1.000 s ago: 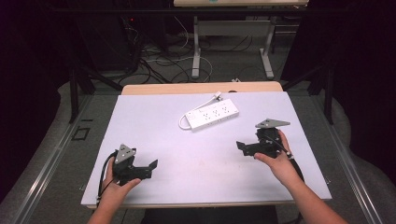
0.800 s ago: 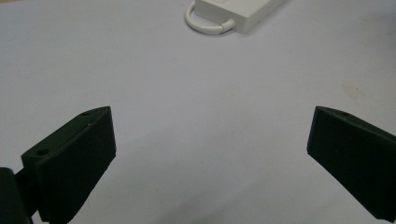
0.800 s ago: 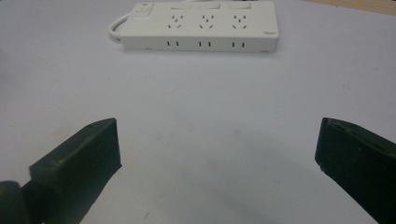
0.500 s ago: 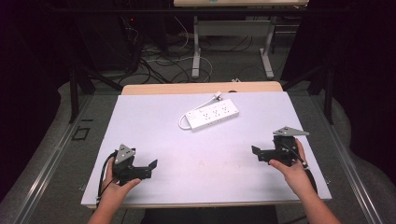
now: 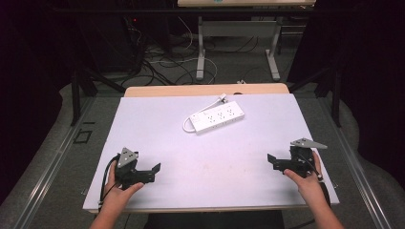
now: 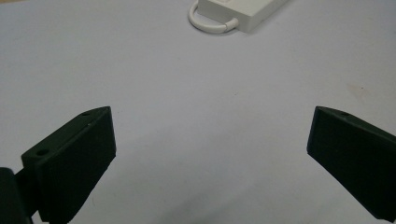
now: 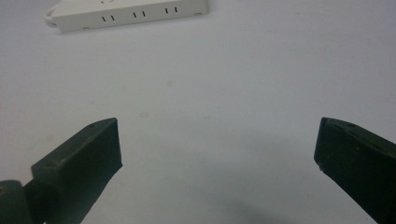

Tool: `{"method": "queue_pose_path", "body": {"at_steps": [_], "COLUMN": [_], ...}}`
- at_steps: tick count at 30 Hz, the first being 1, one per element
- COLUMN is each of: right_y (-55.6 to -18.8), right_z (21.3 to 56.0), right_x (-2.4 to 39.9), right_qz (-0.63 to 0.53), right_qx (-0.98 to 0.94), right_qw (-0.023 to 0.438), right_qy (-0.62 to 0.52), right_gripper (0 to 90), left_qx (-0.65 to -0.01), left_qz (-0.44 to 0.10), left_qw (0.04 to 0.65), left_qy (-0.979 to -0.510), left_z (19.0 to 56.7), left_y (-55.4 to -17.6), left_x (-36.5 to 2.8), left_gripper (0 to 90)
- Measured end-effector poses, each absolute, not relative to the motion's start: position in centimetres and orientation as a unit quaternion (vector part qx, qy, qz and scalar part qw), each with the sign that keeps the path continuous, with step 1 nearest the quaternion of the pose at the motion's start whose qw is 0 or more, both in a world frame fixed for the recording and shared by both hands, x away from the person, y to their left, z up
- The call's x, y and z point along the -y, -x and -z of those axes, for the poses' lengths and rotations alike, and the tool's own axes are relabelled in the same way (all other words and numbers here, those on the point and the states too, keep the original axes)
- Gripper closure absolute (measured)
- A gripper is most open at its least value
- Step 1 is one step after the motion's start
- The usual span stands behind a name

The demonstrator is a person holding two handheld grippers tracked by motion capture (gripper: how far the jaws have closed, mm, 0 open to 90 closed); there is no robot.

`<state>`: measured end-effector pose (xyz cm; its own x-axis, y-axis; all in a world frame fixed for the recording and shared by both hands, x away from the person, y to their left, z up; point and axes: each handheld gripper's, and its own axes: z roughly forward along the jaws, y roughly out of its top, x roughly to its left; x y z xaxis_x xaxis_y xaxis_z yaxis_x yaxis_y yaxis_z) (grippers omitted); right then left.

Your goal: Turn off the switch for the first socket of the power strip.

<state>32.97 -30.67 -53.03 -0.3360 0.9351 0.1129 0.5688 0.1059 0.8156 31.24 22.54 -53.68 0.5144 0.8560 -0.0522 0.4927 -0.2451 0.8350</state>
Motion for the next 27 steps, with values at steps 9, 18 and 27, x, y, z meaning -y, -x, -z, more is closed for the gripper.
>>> {"method": "queue_pose_path", "body": {"at_steps": [9, 18, 27], "right_y": [-32.7, -32.5, -32.5], "right_z": [54.5, 54.9, 55.3], "right_x": [32.0, 32.5, 32.3], "right_qz": [-0.407, -0.403, -0.398], "right_qx": [-0.689, -0.682, -0.681], "right_qw": [0.213, 0.219, 0.223], "right_qy": [-0.561, -0.57, -0.572], "right_gripper": [1.3, 2.0, 2.0], "left_qx": [-0.445, -0.443, -0.447], "left_qz": [-0.216, -0.219, -0.22], "left_qw": [0.425, 0.424, 0.423], "left_qy": [-0.758, -0.759, -0.757], "left_z": [53.7, 53.7, 53.7], "left_y": [-31.3, -31.4, -31.4], "left_x": [-22.6, -22.7, -22.8], "left_gripper": [1.1, 1.1, 1.1]}}
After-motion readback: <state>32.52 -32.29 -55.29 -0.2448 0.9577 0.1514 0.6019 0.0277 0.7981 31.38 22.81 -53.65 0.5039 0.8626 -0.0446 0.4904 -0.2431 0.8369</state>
